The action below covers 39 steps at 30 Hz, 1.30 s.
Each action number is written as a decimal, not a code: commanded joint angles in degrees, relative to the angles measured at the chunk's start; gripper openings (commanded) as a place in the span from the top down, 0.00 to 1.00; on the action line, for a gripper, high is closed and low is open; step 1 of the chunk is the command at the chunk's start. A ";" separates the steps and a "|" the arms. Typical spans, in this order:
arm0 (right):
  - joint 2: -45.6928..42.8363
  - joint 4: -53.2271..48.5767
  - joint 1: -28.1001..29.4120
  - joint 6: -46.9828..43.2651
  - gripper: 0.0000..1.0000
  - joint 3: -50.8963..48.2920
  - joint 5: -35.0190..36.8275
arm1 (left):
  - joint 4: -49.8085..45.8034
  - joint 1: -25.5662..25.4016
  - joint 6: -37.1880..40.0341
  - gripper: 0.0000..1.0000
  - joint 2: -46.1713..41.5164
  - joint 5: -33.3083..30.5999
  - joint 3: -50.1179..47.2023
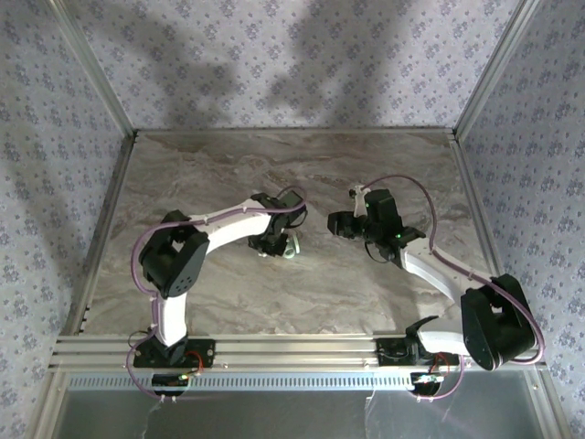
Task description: Insert the wireless bluetooth earbuds into the charging case
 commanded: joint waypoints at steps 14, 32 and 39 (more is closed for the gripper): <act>0.76 0.49 -0.05 0.70 0.47 0.22 -1.00 | 0.78 -2.15 -3.46 0.77 -4.82 -5.47 -9.12; -12.39 -1.75 0.24 -1.08 0.40 -3.00 3.89 | -6.08 -10.24 -5.54 0.63 -7.52 -20.66 -8.29; -13.27 -1.39 0.06 -1.14 0.40 -3.56 4.31 | -4.78 -12.06 -3.28 0.63 -6.36 -22.98 -11.06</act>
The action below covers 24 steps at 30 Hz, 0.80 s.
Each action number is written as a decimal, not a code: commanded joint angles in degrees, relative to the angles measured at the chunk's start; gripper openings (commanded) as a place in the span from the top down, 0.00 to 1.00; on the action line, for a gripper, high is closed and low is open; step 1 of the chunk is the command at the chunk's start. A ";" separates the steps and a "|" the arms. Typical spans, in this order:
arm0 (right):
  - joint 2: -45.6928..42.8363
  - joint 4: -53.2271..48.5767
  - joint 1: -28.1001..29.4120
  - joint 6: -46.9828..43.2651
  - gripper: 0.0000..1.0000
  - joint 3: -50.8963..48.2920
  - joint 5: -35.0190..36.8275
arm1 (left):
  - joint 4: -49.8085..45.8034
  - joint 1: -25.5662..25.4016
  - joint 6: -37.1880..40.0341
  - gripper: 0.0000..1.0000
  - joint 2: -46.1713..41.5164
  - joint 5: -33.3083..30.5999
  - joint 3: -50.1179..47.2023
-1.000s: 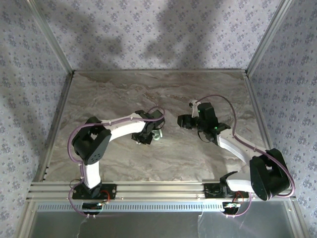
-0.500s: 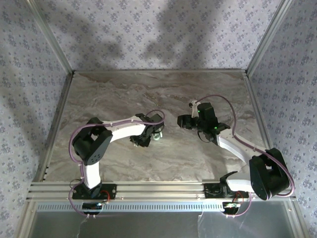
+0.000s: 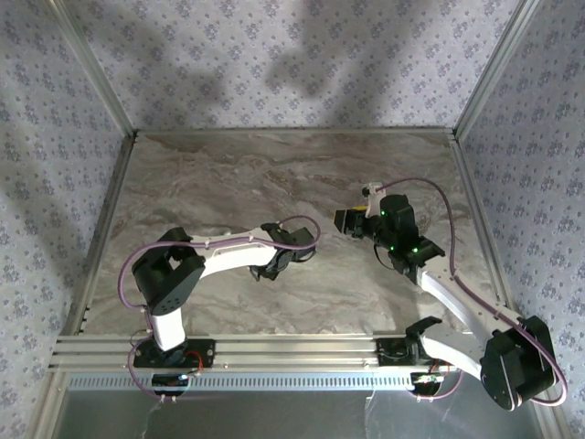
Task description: Insert the wireless bluetooth earbuds into the charging case
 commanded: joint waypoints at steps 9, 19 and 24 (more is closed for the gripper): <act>1.05 -0.17 0.02 -0.89 0.40 -0.61 0.75 | 0.16 -1.02 3.69 0.65 3.41 -2.68 -0.56; 1.18 -0.48 -0.08 -0.86 0.40 -0.37 0.52 | 0.19 -1.02 4.69 0.67 7.14 -2.49 0.69; 0.98 -0.43 -0.01 -0.83 0.40 -0.39 0.23 | 0.63 -1.02 5.19 0.67 8.09 -2.34 0.85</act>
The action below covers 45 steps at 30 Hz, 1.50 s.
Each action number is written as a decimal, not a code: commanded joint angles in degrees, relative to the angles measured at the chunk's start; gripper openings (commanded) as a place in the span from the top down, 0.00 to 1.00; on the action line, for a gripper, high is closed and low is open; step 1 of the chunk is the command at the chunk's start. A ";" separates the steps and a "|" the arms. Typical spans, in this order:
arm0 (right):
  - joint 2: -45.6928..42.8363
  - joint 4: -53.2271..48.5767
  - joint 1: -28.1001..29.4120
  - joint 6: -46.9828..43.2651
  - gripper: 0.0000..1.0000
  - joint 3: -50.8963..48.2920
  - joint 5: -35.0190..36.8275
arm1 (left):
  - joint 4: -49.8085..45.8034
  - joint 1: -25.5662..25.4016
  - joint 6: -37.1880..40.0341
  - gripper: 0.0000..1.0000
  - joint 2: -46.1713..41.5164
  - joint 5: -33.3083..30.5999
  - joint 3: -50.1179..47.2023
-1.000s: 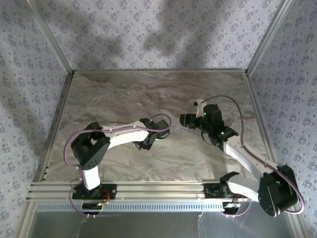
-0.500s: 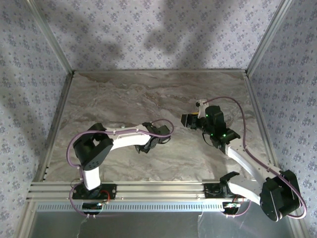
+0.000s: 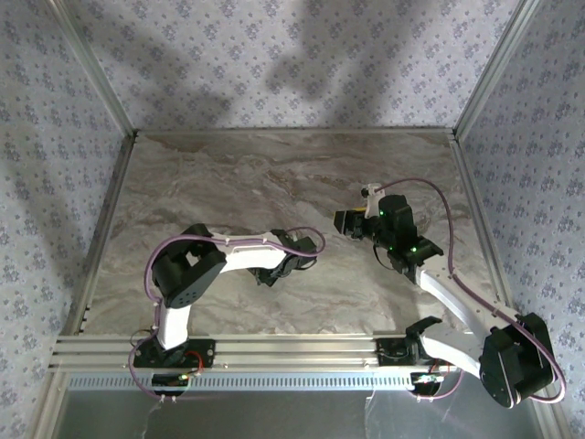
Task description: Insert the wireless bluetooth earbuds into the charging case
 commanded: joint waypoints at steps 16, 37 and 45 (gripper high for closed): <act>-0.13 -0.36 0.03 -0.60 0.40 -0.20 -0.46 | 0.83 0.35 2.42 0.71 3.40 -0.86 2.89; 0.13 -0.07 0.13 -0.65 0.40 -0.19 -0.56 | 1.75 2.24 3.33 0.80 -0.77 1.16 1.37; 0.40 -0.07 0.22 -0.60 0.40 -0.22 -0.55 | 5.08 6.10 5.12 0.80 -9.82 11.74 -0.76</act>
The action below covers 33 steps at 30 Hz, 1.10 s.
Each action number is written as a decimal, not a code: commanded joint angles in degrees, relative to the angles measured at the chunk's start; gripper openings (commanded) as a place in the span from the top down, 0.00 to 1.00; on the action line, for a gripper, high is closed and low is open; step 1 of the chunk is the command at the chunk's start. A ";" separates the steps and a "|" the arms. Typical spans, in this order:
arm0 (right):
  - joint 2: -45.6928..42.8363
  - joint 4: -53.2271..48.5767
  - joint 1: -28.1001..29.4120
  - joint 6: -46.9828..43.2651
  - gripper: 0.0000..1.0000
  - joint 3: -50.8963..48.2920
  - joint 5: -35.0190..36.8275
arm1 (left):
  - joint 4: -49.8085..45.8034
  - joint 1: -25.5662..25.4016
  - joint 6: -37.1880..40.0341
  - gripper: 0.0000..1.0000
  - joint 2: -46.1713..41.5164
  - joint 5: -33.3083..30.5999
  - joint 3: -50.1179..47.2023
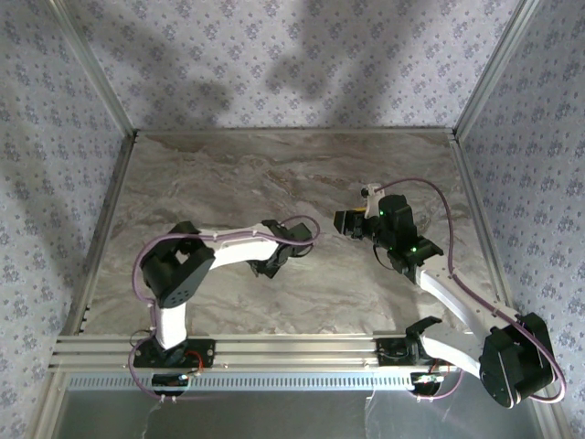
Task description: Insert the wireless bluetooth earbuds into the charging case
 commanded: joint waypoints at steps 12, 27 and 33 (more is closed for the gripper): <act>0.90 -0.22 0.27 -0.79 0.40 0.07 -0.37 | 13.28 16.52 0.65 0.79 -19.14 43.20 -5.77; 1.61 -0.47 0.32 -0.97 0.40 0.33 -0.29 | 26.10 21.19 2.68 0.79 -12.94 55.14 -7.28; 1.58 -0.55 0.32 -1.14 0.40 0.37 -0.19 | 28.77 21.26 3.58 0.79 -9.56 56.99 -6.31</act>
